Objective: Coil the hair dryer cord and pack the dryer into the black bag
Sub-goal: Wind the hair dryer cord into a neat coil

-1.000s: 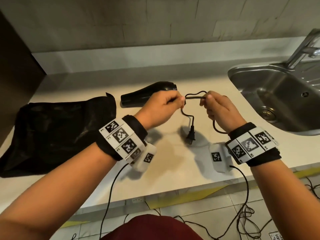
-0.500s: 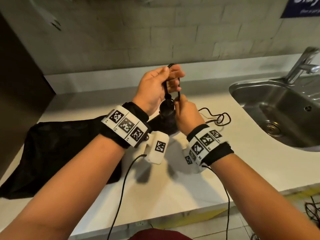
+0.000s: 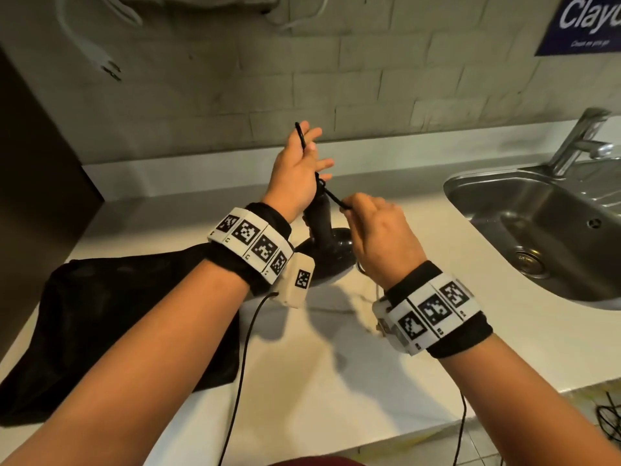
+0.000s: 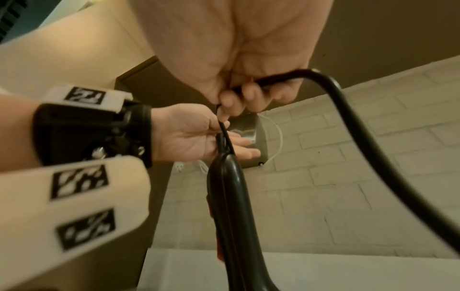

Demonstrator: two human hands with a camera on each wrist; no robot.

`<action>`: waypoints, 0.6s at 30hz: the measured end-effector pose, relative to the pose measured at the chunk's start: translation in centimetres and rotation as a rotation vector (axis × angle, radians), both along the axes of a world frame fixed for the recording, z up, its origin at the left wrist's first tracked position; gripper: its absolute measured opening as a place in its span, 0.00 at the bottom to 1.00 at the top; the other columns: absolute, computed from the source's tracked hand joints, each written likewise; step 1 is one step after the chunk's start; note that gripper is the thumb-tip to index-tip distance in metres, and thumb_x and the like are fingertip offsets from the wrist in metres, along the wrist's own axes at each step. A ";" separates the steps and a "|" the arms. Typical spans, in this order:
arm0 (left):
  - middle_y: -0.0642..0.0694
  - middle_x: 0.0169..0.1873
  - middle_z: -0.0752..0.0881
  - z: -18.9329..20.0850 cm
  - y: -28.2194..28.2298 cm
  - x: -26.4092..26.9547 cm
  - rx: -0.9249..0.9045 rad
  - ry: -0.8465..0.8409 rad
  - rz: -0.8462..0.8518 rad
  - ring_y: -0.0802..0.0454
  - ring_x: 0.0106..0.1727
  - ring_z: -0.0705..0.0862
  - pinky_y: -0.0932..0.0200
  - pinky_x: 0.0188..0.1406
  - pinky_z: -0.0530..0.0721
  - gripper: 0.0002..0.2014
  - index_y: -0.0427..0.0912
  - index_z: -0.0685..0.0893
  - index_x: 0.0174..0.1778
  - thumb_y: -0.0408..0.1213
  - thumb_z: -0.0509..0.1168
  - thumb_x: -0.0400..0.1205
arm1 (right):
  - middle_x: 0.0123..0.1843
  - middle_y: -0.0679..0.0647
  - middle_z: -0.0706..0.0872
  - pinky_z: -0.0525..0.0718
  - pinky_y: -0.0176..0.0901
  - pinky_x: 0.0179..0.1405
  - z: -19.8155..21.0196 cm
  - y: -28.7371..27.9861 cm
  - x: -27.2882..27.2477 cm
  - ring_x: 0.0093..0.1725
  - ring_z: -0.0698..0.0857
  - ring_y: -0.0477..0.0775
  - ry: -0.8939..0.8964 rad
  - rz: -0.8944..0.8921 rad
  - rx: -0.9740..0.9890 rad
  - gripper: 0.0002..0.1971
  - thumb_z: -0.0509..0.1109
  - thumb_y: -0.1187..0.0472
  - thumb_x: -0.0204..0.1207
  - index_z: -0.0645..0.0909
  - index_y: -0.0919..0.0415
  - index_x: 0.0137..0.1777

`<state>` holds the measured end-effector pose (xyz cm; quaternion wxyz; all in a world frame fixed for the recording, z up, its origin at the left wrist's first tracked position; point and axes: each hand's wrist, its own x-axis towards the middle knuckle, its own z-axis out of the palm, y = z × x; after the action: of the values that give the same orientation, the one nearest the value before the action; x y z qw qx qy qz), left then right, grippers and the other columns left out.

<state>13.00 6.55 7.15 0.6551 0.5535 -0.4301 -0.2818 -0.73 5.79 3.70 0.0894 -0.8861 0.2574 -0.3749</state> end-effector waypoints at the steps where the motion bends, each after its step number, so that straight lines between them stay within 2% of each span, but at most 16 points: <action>1: 0.42 0.74 0.70 0.0 -0.1 0.0 0.012 -0.057 0.000 0.44 0.53 0.81 0.59 0.47 0.81 0.21 0.39 0.56 0.78 0.36 0.45 0.87 | 0.41 0.64 0.85 0.77 0.58 0.42 0.4 -0.4 0.2 0.42 0.81 0.67 -0.032 0.002 -0.009 0.18 0.50 0.56 0.76 0.78 0.66 0.47; 3: 0.44 0.65 0.75 0.2 0.0 -0.1 0.037 -0.145 -0.030 0.48 0.45 0.83 0.58 0.44 0.81 0.22 0.39 0.61 0.76 0.44 0.44 0.87 | 0.41 0.63 0.84 0.74 0.55 0.40 1.5 -1.2 0.8 0.42 0.82 0.66 -0.098 0.019 -0.032 0.17 0.51 0.57 0.75 0.80 0.65 0.46; 4: 0.47 0.58 0.78 0.3 0.0 -0.1 0.056 -0.165 -0.068 0.52 0.39 0.83 0.59 0.40 0.81 0.24 0.40 0.67 0.72 0.50 0.41 0.86 | 0.40 0.63 0.83 0.74 0.54 0.39 2.0 -1.6 1.2 0.41 0.82 0.66 -0.127 0.036 -0.042 0.16 0.53 0.59 0.74 0.81 0.65 0.45; 5: 0.50 0.50 0.82 0.5 0.0 0.0 0.080 -0.172 -0.115 0.56 0.33 0.82 0.60 0.36 0.79 0.29 0.44 0.74 0.66 0.57 0.39 0.83 | 0.39 0.64 0.82 0.76 0.55 0.38 2.5 -2.1 1.5 0.40 0.81 0.66 -0.146 0.052 -0.055 0.15 0.54 0.60 0.74 0.81 0.66 0.44; 6: 0.54 0.40 0.83 0.8 0.0 0.3 0.108 -0.176 -0.166 0.58 0.28 0.80 0.61 0.32 0.77 0.33 0.49 0.80 0.56 0.65 0.36 0.78 | 0.38 0.65 0.82 0.77 0.57 0.37 3.1 -2.6 1.9 0.40 0.81 0.67 -0.157 0.065 -0.072 0.15 0.54 0.61 0.74 0.81 0.67 0.44; 7: 0.57 0.30 0.82 1.0 0.0 0.5 0.139 -0.187 -0.219 0.59 0.25 0.78 0.62 0.30 0.76 0.34 0.53 0.82 0.44 0.69 0.35 0.75 | 0.38 0.65 0.81 0.78 0.57 0.38 3.6 -3.2 2.3 0.39 0.81 0.66 -0.168 0.074 -0.085 0.14 0.55 0.61 0.74 0.81 0.68 0.44; 8: 0.57 0.23 0.81 1.3 0.0 0.8 0.161 -0.205 -0.273 0.58 0.23 0.76 0.62 0.29 0.75 0.33 0.53 0.81 0.36 0.69 0.36 0.76 | 0.38 0.65 0.81 0.78 0.54 0.38 4.1 -3.9 2.6 0.38 0.80 0.63 -0.183 0.085 -0.083 0.14 0.56 0.61 0.75 0.81 0.69 0.45; 9: 0.55 0.20 0.80 1.4 0.1 0.9 0.174 -0.234 -0.318 0.58 0.22 0.74 0.63 0.29 0.74 0.30 0.51 0.79 0.33 0.64 0.38 0.80 | 0.39 0.65 0.80 0.78 0.45 0.39 4.6 -4.5 2.9 0.36 0.79 0.56 -0.205 0.099 -0.060 0.14 0.56 0.62 0.75 0.81 0.69 0.45; 10: 0.54 0.17 0.79 1.4 0.3 0.9 0.176 -0.252 -0.351 0.58 0.20 0.72 0.64 0.28 0.73 0.27 0.47 0.78 0.32 0.57 0.42 0.84 | 0.39 0.62 0.79 0.76 0.31 0.38 5.0 -5.1 3.1 0.35 0.78 0.46 -0.231 0.113 -0.014 0.12 0.58 0.64 0.76 0.80 0.70 0.47; 11: 0.53 0.14 0.76 1.5 0.3 1.1 0.174 -0.247 -0.371 0.58 0.18 0.69 0.64 0.26 0.72 0.24 0.44 0.77 0.31 0.52 0.46 0.86 | 0.40 0.59 0.79 0.74 0.23 0.36 5.3 -5.6 3.4 0.33 0.76 0.35 -0.244 0.127 0.046 0.10 0.60 0.65 0.76 0.80 0.70 0.48; 12: 0.53 0.12 0.73 1.4 0.3 1.2 0.169 -0.216 -0.383 0.58 0.16 0.67 0.64 0.25 0.70 0.23 0.43 0.74 0.29 0.48 0.48 0.86 | 0.41 0.56 0.79 0.73 0.19 0.34 5.5 -6.0 3.7 0.31 0.77 0.31 -0.233 0.141 0.111 0.08 0.61 0.66 0.77 0.79 0.70 0.49; 14: 0.54 0.09 0.67 1.2 0.2 1.9 0.159 -0.130 -0.394 0.60 0.14 0.63 0.65 0.21 0.68 0.23 0.41 0.72 0.27 0.45 0.48 0.87 | 0.36 0.55 0.80 0.71 0.23 0.28 5.5 -6.7 4.2 0.27 0.77 0.30 -0.150 0.157 0.235 0.10 0.61 0.62 0.78 0.80 0.70 0.44; 16: 0.54 0.10 0.67 1.2 0.0 2.8 0.151 -0.040 -0.398 0.61 0.13 0.61 0.66 0.19 0.67 0.22 0.39 0.76 0.31 0.45 0.47 0.87 | 0.27 0.52 0.80 0.69 0.32 0.28 5.3 -7.2 4.6 0.22 0.75 0.35 -0.085 0.158 0.352 0.16 0.58 0.60 0.81 0.79 0.64 0.34; 18: 0.54 0.12 0.67 1.1 -0.1 3.8 0.142 0.067 -0.389 0.61 0.14 0.61 0.66 0.20 0.68 0.21 0.38 0.81 0.36 0.44 0.48 0.87 | 0.27 0.49 0.78 0.70 0.29 0.26 4.9 -7.4 4.6 0.20 0.73 0.36 -0.110 0.204 0.522 0.19 0.54 0.63 0.83 0.76 0.58 0.31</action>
<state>16.78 6.43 8.23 0.5617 0.4952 -0.4861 -0.4507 3.87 -1.60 8.59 0.3657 -0.8328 0.2496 -0.3324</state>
